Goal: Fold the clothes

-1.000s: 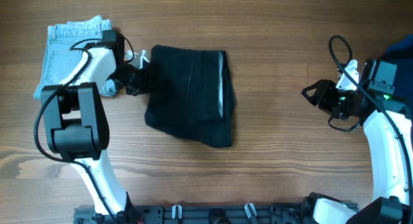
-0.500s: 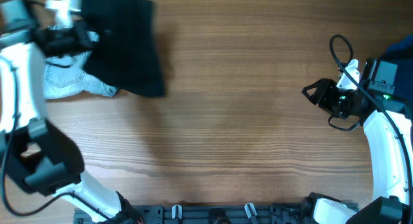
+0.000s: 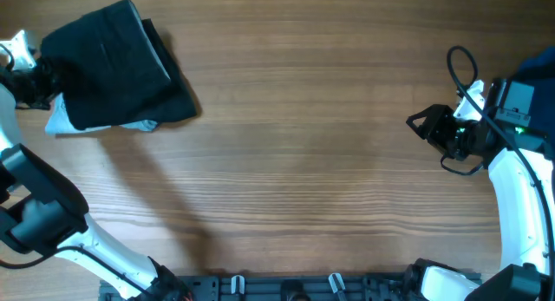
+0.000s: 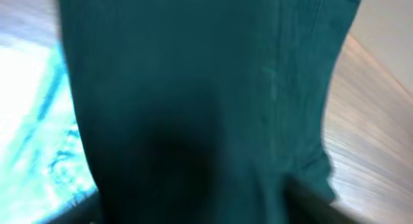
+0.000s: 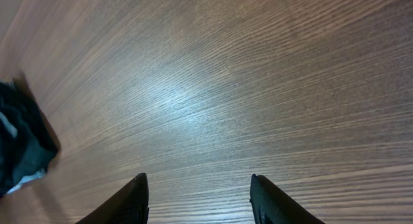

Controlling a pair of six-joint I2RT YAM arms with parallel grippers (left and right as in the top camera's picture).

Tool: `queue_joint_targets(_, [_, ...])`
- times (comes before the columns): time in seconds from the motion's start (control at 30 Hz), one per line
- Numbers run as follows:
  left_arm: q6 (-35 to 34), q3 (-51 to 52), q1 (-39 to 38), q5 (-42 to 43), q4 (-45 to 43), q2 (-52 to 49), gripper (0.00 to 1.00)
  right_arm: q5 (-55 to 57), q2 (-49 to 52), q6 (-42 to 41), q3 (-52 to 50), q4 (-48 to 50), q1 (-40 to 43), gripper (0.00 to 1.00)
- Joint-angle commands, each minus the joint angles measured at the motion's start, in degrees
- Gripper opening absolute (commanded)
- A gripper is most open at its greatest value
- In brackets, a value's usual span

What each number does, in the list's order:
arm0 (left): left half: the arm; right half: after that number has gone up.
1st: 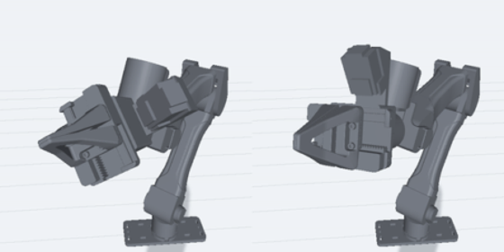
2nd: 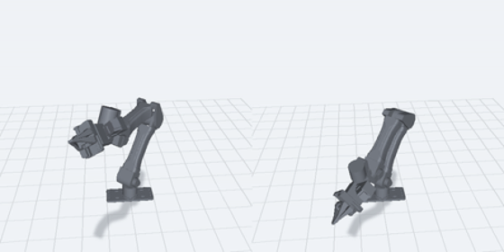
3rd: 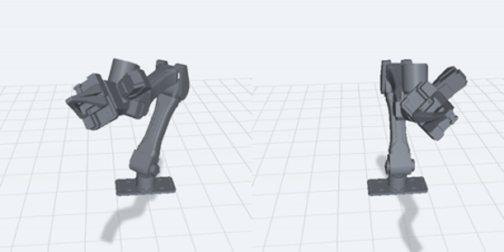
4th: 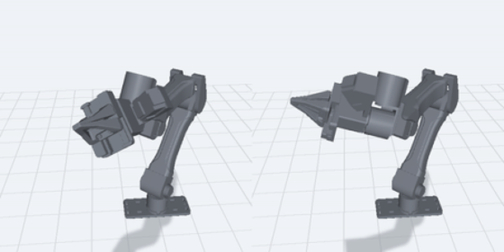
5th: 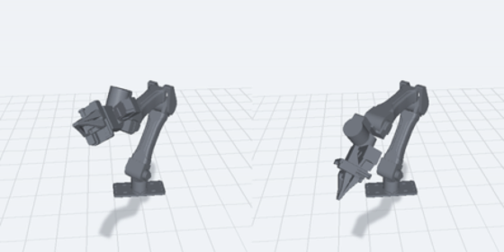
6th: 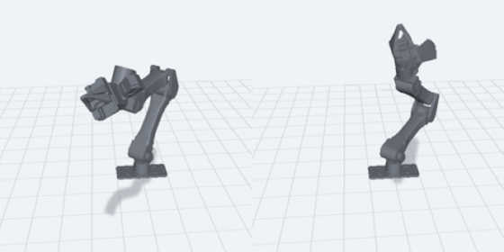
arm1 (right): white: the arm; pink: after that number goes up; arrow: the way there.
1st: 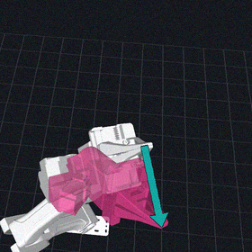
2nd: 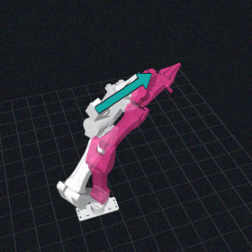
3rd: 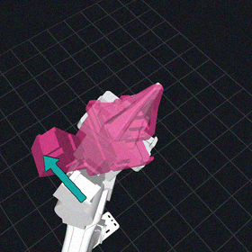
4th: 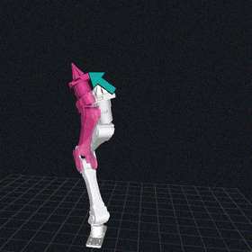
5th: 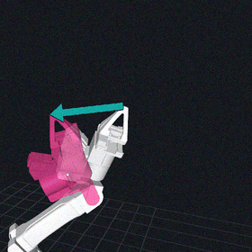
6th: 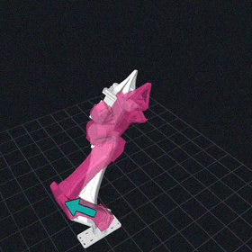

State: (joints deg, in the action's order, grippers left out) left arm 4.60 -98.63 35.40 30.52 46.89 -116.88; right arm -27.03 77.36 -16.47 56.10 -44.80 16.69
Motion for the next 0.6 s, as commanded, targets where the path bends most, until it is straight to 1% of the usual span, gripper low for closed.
queue_joint_targets(0.0, [-6.82,-1.92,2.51,-4.63,1.01,2.97,1.0,-1.38,0.44,-1.55,0.02,-0.74,-0.22,0.51])
queue_joint_targets(0.07, [-6.8,-4.0,3.41,-4.66,3.5,5.57,1.0,-1.99,0.42,-1.44,0.02,-0.96,-0.22,0.51])
queue_joint_targets(0.13, [-6.78,-7.1,3.58,-3.98,7.69,10.08,1.0,-6.03,0.22,2.69,0.31,0.57,-0.22,0.51])
queue_joint_targets(0.2, [-6.45,-8.28,2.82,0.04,10.29,13.64,0.99,-7.74,-0.46,3.37,1.46,0.76,-0.22,0.51])
queue_joint_targets(0.23, [-6.32,-8.33,1.79,2.56,11.74,16.33,0.92,-8.79,-1.27,4.44,2.67,0.81,-0.22,0.5])
queue_joint_targets(0.27, [-5.27,-8.33,0.17,3.87,13.51,19.04,0.79,-9.14,-2.78,5.14,4.55,0.7,-0.22,0.49])
queue_joint_targets(0.3, [-3.17,-8.33,-2.1,4.15,15.47,21.62,0.6,-9.33,-4.07,6.1,5.75,0.55,-0.22,0.48])
queue_joint_targets(0.37, [-1.81,-8.33,-7.96,3.28,18.93,26.95,0.4,-10.88,-8.2,7.91,8.94,-0.02,-0.22,0.46])
queue_joint_targets(0.4, [-1.81,-8.33,-10.73,1.77,20.33,29.2,0.38,-11.89,-10.56,9.16,10.73,-0.79,-0.22,0.46])
queue_joint_targets(0.47, [-1.84,-8.33,-17.9,-5.49,23.58,34.21,0.39,-13.25,-14.95,11.08,13.77,-2.29,-0.22,0.46])
queue_joint_targets(0.5, [-2.14,-8.33,-21.4,-9.92,25.31,36.48,0.42,-13.84,-17.25,12.17,14.75,-2.82,-0.22,0.46])
queue_joint_targets(0.53, [-3.63,-8.33,-26.4,-15.82,27.8,39.21,0.45,-14.38,-20.0,12.59,15.28,-3.13,-0.22,0.47])
queue_joint_targets(0.57, [-5.81,-8.31,-30.14,-20.46,29.68,41.13,0.5,-14.93,-22.34,12.57,15.32,-3.17,-0.22,0.5])
